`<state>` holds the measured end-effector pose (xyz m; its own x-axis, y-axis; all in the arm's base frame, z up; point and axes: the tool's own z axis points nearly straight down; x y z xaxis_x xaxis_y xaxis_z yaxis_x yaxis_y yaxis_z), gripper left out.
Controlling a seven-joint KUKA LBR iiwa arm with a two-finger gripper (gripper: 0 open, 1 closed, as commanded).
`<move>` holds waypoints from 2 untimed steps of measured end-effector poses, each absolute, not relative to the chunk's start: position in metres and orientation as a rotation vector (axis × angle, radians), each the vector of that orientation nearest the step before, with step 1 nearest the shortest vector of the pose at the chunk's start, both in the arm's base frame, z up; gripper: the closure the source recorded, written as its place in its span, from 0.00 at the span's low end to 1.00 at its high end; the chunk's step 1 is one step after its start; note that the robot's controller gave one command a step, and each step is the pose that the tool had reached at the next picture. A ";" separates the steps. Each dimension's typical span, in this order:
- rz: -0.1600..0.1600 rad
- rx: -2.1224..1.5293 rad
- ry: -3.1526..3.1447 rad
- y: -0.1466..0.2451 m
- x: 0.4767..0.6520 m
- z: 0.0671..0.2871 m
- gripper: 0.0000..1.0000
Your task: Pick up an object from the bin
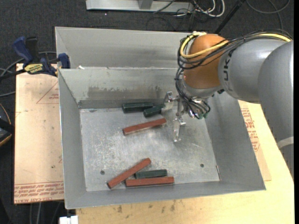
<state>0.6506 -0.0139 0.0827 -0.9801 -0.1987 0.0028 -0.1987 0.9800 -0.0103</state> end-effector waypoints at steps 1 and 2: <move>-0.001 0.109 -3.162 0.034 0.644 0.077 1.00; -0.001 0.110 -3.161 0.035 0.644 0.077 1.00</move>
Offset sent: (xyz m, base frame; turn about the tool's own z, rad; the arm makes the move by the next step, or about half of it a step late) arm 0.0000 0.0000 0.0000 0.0000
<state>0.6439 0.0345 0.0772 -0.9974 -0.0693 -0.0213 -0.0693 0.9976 -0.0004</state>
